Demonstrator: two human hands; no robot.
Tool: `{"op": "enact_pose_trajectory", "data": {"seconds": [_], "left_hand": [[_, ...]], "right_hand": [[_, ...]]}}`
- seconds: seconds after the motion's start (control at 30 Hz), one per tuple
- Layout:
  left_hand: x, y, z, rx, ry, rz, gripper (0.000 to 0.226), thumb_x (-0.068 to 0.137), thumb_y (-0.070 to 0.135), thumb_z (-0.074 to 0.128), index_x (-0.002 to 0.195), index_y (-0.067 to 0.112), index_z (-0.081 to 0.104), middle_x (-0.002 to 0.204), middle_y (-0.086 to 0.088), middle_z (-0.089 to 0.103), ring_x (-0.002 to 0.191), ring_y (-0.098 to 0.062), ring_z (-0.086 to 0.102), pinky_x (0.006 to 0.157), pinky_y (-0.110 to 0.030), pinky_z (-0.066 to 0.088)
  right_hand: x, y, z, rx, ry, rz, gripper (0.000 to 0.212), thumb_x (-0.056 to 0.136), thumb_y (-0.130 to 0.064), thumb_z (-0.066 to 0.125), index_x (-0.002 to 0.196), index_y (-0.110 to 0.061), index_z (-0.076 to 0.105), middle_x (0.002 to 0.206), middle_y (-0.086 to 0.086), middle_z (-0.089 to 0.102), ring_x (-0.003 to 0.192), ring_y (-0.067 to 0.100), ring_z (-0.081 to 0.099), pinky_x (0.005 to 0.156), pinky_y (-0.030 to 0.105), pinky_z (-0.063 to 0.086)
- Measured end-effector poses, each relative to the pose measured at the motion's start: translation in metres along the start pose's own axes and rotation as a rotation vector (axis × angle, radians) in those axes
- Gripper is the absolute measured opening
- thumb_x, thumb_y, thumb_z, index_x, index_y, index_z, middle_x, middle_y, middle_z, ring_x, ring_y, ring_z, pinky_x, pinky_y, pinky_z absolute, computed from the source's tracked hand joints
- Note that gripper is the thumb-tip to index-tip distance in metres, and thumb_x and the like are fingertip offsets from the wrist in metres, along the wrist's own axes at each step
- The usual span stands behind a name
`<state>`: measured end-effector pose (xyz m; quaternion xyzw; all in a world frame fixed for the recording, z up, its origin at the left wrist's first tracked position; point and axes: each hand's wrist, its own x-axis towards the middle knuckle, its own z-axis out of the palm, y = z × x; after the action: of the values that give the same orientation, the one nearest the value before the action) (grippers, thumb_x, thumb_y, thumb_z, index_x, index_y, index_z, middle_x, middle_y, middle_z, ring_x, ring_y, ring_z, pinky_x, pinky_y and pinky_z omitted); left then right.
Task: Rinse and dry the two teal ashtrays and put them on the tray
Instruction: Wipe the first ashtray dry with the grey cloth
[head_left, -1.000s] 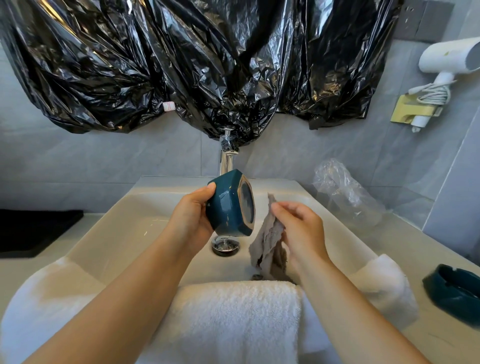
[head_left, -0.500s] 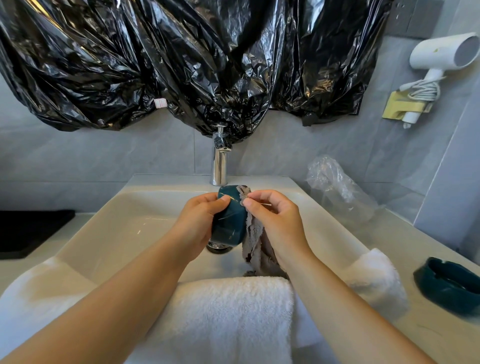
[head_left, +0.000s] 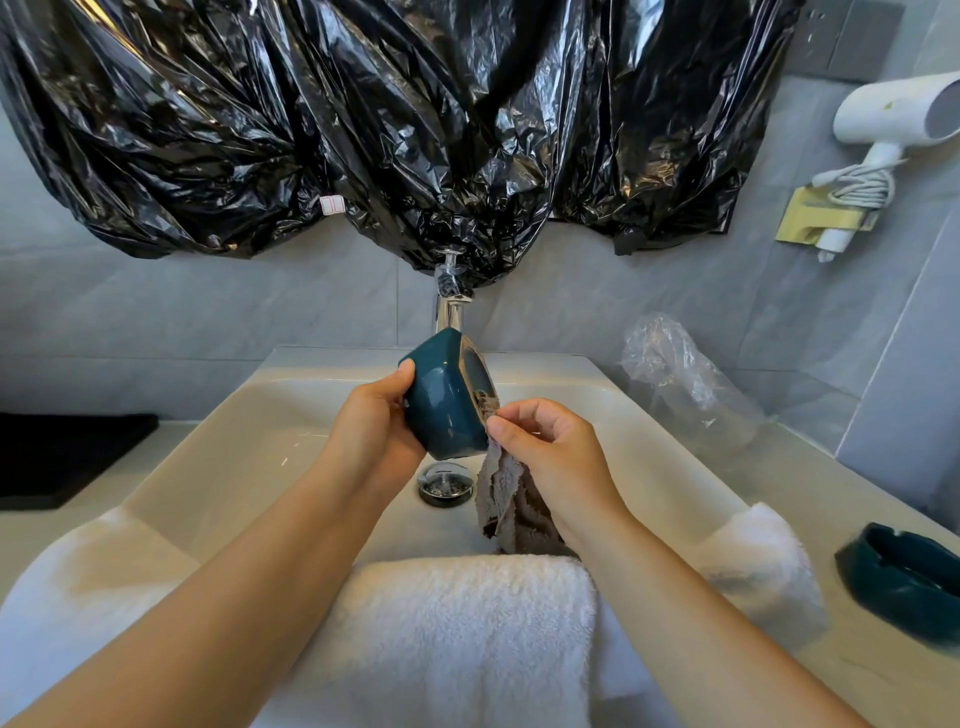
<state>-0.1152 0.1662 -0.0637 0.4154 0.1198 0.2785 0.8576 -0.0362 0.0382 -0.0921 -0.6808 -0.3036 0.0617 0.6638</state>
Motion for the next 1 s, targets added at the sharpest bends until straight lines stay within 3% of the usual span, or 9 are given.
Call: {"op": "enact_pose_trajectory", "data": {"seconds": [0.17,0.3,0.47,0.67,0.83,1.0], "left_hand": [[-0.002,0.003,0.001,-0.099,-0.023,-0.04,0.027,0.1,0.021,0.041,0.093,0.01,0.064,0.073,-0.004,0.073,0.085,-0.021,0.064,0.08,-0.041,0.051],[-0.005,0.002,0.0,0.014,-0.071,-0.132,0.024,0.098,0.022,0.044,0.099,0.011,0.065,0.077,-0.004,0.07,0.079,-0.021,0.063,0.075,-0.039,0.051],[-0.007,-0.003,0.002,0.193,-0.11,-0.194,0.022,0.096,0.021,0.046,0.099,0.01,0.065,0.073,-0.004,0.068,0.072,-0.02,0.061,0.069,-0.034,0.05],[-0.005,-0.004,0.001,0.175,-0.085,-0.185,0.024,0.097,0.02,0.045,0.1,0.009,0.066,0.075,-0.005,0.07,0.068,-0.019,0.064,0.066,-0.033,0.049],[-0.003,-0.007,0.004,0.235,-0.072,-0.204,0.025,0.097,0.021,0.045,0.109,0.008,0.063,0.084,-0.008,0.067,0.075,-0.022,0.062,0.074,-0.036,0.05],[-0.001,-0.009,0.0,0.282,-0.019,-0.148,0.03,0.097,0.025,0.043,0.112,0.007,0.062,0.083,-0.009,0.065,0.077,-0.023,0.06,0.075,-0.037,0.049]], "right_hand": [[0.005,0.005,-0.003,0.066,0.079,0.142,0.012,0.091,-0.018,0.066,0.101,-0.012,0.069,0.093,0.002,0.069,0.085,0.011,0.061,0.068,0.018,0.046],[0.01,0.011,-0.009,0.065,0.205,0.203,0.014,0.091,-0.019,0.066,0.103,-0.013,0.069,0.1,0.004,0.07,0.095,0.018,0.064,0.081,0.029,0.054],[0.006,0.006,-0.014,0.037,0.376,0.049,0.009,0.091,-0.02,0.066,0.098,-0.018,0.07,0.098,-0.005,0.069,0.091,0.009,0.061,0.07,0.013,0.047],[0.003,0.003,-0.008,-0.021,0.277,-0.034,0.015,0.091,-0.018,0.066,0.104,-0.019,0.072,0.102,-0.006,0.071,0.096,0.007,0.064,0.08,0.015,0.052],[0.002,-0.003,-0.002,-0.017,0.222,-0.155,0.011,0.091,-0.017,0.065,0.097,-0.024,0.07,0.096,-0.01,0.071,0.093,0.005,0.065,0.075,0.01,0.052],[-0.005,-0.006,-0.001,-0.01,0.019,-0.227,0.013,0.088,-0.014,0.068,0.088,-0.027,0.068,0.089,-0.006,0.072,0.086,0.008,0.067,0.074,0.015,0.053]]}}
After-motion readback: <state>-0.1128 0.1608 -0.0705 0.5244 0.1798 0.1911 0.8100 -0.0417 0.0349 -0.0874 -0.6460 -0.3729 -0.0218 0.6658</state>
